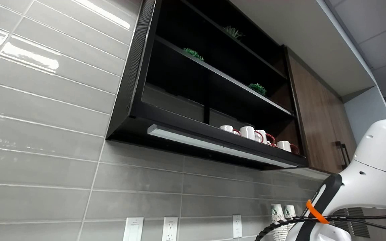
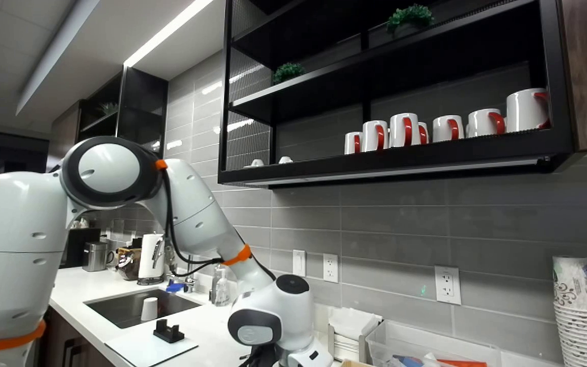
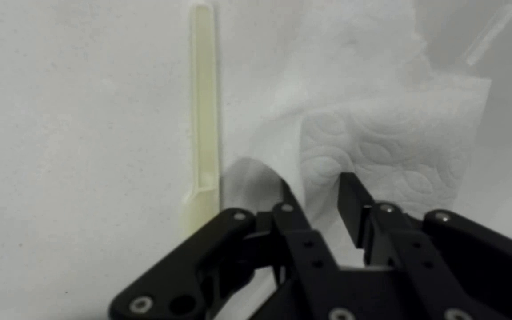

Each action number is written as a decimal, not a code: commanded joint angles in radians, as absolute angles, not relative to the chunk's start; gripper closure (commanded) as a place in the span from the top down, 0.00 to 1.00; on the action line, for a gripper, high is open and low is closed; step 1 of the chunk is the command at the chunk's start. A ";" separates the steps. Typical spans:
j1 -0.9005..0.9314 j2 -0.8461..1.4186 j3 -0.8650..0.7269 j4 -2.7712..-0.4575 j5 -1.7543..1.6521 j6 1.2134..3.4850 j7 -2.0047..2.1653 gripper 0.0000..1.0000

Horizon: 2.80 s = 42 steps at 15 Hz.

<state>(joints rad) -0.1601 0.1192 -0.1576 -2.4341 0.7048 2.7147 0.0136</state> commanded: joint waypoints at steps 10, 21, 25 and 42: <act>-0.162 0.058 -0.160 -2.495 0.449 2.693 0.207 0.37; -0.167 0.074 -0.154 -2.500 0.501 2.687 0.223 0.46; -0.171 0.089 -0.155 -2.497 0.518 2.676 0.220 0.58; -0.169 0.181 -0.110 -2.433 0.916 2.679 -0.091 0.13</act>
